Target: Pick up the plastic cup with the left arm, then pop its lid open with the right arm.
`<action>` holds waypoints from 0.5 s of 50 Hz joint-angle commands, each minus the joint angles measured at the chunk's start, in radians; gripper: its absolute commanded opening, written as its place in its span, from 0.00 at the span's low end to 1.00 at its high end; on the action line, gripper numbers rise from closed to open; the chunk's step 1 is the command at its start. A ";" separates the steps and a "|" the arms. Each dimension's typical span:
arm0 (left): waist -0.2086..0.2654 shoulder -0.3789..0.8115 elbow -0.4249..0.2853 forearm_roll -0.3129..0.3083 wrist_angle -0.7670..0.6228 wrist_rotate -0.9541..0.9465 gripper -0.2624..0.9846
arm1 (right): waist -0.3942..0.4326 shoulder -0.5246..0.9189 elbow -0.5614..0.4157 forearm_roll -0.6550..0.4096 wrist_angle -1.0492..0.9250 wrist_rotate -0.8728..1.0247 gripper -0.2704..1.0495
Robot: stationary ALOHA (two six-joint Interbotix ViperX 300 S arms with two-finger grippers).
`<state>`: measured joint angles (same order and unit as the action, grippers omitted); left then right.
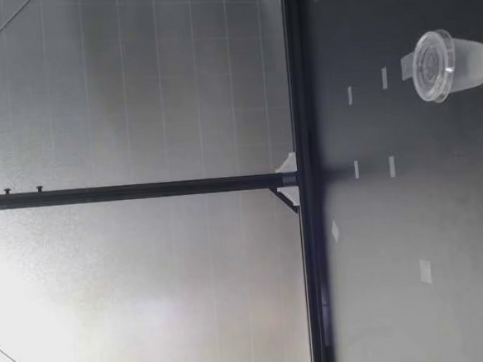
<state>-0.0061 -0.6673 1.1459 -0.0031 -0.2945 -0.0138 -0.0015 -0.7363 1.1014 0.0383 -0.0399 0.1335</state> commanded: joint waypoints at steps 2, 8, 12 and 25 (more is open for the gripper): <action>-0.002 0.055 -0.029 -0.006 -0.035 0.000 0.20 | 0.006 0.052 -0.034 0.000 -0.002 0.008 0.08; -0.002 0.138 -0.032 -0.015 -0.091 -0.002 0.20 | 0.006 0.110 -0.041 0.002 -0.002 0.009 0.08; -0.002 0.195 -0.048 -0.020 -0.115 -0.002 0.20 | 0.006 0.141 -0.048 0.002 -0.002 0.009 0.08; 0.002 0.376 -0.124 -0.023 -0.126 0.000 0.22 | 0.006 0.235 -0.060 0.006 -0.017 0.017 0.08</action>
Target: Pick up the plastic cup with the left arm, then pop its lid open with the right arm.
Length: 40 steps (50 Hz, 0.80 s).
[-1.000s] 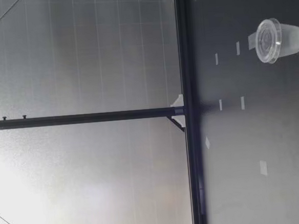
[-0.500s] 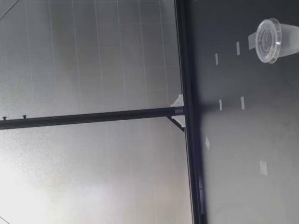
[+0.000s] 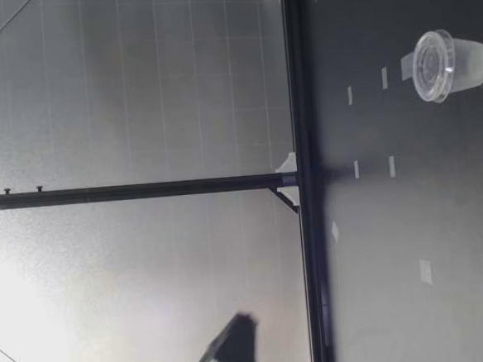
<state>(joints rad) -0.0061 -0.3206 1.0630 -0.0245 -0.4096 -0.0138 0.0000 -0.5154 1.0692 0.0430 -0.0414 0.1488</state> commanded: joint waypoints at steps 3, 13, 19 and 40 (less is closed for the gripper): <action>0.002 0.067 -0.060 -0.002 -0.011 0.000 0.24 | 0.005 0.037 -0.028 0.002 -0.032 0.011 0.08; 0.002 0.176 -0.103 -0.003 -0.021 -0.005 0.38 | 0.005 0.106 -0.028 0.002 -0.080 0.025 0.08; 0.002 0.213 -0.115 -0.006 -0.044 -0.005 0.50 | 0.005 0.137 -0.029 0.002 -0.110 0.029 0.08; 0.005 0.357 -0.186 -0.011 -0.066 -0.003 0.60 | 0.005 0.247 -0.051 0.003 -0.153 0.057 0.08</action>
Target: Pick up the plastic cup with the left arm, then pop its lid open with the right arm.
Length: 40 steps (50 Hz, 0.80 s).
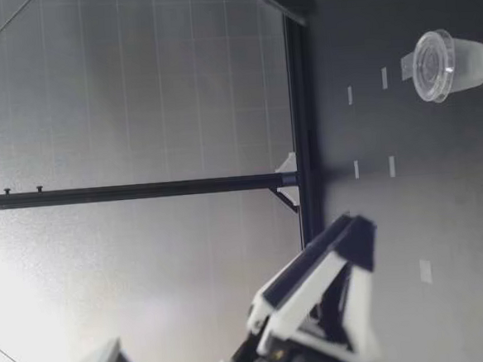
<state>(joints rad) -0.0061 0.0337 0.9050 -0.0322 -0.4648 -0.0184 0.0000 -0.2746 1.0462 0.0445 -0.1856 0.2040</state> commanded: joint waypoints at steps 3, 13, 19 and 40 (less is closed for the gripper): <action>0.009 0.021 -0.037 -0.003 -0.011 0.000 0.61 | 0.005 0.021 -0.034 0.000 -0.009 0.002 0.08; 0.026 0.089 -0.075 -0.003 -0.011 0.002 0.67 | 0.005 0.055 -0.037 0.000 -0.011 0.034 0.08; 0.028 0.132 -0.101 -0.003 -0.011 0.005 0.67 | 0.005 0.075 -0.037 0.000 -0.018 0.049 0.08; 0.029 0.227 -0.178 -0.003 -0.008 0.005 0.68 | -0.006 0.144 -0.051 0.002 -0.043 0.057 0.08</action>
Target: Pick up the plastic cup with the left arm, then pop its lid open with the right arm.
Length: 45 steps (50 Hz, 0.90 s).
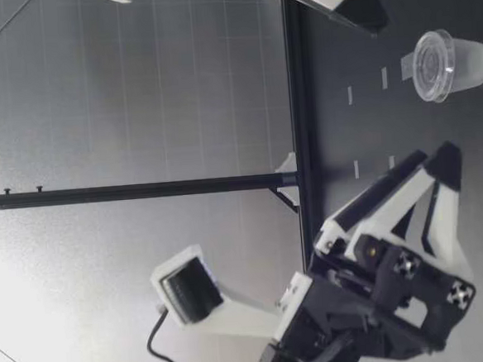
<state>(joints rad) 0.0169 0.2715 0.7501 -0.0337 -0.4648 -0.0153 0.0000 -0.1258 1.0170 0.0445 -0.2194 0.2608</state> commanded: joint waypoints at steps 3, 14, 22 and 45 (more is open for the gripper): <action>0.006 0.002 -0.032 -0.002 -0.006 0.003 0.68 | -0.017 -0.002 -0.021 0.002 -0.009 0.000 0.08; 0.006 0.037 -0.060 -0.002 -0.003 0.006 0.69 | -0.032 0.005 -0.021 0.000 -0.031 -0.003 0.08; 0.015 0.057 -0.077 -0.002 -0.003 0.011 0.71 | -0.035 0.034 -0.034 0.002 -0.034 -0.003 0.08; 0.026 0.106 -0.129 0.005 -0.002 0.023 0.71 | -0.044 0.089 -0.060 0.000 -0.034 -0.008 0.08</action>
<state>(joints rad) 0.0383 0.3927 0.6427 -0.0307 -0.4633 0.0061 -0.0337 -0.0291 0.9756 0.0445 -0.2439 0.2546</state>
